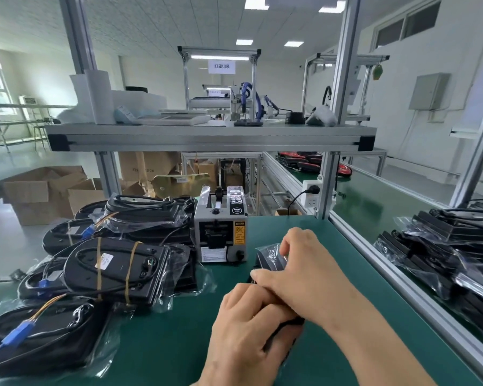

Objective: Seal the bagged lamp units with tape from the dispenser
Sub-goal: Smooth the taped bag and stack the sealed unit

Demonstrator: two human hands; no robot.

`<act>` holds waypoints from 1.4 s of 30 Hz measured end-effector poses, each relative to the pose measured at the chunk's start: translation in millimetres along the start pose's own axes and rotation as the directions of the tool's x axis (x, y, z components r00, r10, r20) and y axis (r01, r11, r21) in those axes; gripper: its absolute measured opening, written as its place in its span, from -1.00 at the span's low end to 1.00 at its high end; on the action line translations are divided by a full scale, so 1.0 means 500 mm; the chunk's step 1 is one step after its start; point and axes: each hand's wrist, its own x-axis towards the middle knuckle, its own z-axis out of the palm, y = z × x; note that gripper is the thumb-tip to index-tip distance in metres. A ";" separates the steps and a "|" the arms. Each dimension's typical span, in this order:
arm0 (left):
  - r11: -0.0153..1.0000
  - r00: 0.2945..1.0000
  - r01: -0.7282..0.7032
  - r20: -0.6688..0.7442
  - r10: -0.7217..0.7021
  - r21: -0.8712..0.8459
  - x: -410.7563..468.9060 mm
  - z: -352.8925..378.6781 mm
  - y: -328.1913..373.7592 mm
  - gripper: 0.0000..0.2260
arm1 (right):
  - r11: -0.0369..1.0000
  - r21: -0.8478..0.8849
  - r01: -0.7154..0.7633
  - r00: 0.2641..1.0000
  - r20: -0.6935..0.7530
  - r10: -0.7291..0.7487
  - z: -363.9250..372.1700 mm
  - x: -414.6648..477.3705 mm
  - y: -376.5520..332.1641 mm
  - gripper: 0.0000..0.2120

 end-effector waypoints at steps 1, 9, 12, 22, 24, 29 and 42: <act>1.000 1.000 -0.014 -0.002 0.014 0.018 -0.001 0.002 0.002 -0.90 | 0.996 -0.086 0.035 0.999 -0.002 -0.035 0.002 0.007 -0.002 -0.65; 1.000 0.999 0.024 -0.045 -0.024 0.005 -0.005 -0.010 -0.018 -0.82 | 0.842 0.520 -0.147 0.989 0.087 0.120 -0.023 0.049 0.038 -0.79; 0.999 0.999 0.026 -0.044 -0.027 -0.037 -0.005 -0.021 -0.026 -0.83 | 0.712 0.663 -0.230 0.972 0.186 0.141 -0.012 0.019 0.056 -0.59; 0.997 0.994 -0.075 0.085 0.072 0.029 0.023 -0.020 -0.049 -0.83 | 0.950 0.283 -0.130 0.983 0.163 0.086 -0.012 0.004 0.018 -0.05; 0.990 0.988 -0.121 0.106 0.114 0.069 0.027 -0.011 -0.045 -0.87 | 0.984 0.148 -0.100 0.987 0.141 0.079 -0.019 0.023 0.008 -0.05; 0.985 0.983 -0.138 0.139 0.122 0.107 0.033 0.014 -0.027 -0.82 | 0.998 -0.059 -0.003 0.981 0.193 0.015 -0.034 0.069 0.012 -0.70; 0.212 0.445 0.736 0.224 -0.867 -0.643 0.119 0.004 -0.175 -0.81 | 0.992 0.096 -0.076 0.987 0.152 0.061 -0.034 0.025 0.085 -0.55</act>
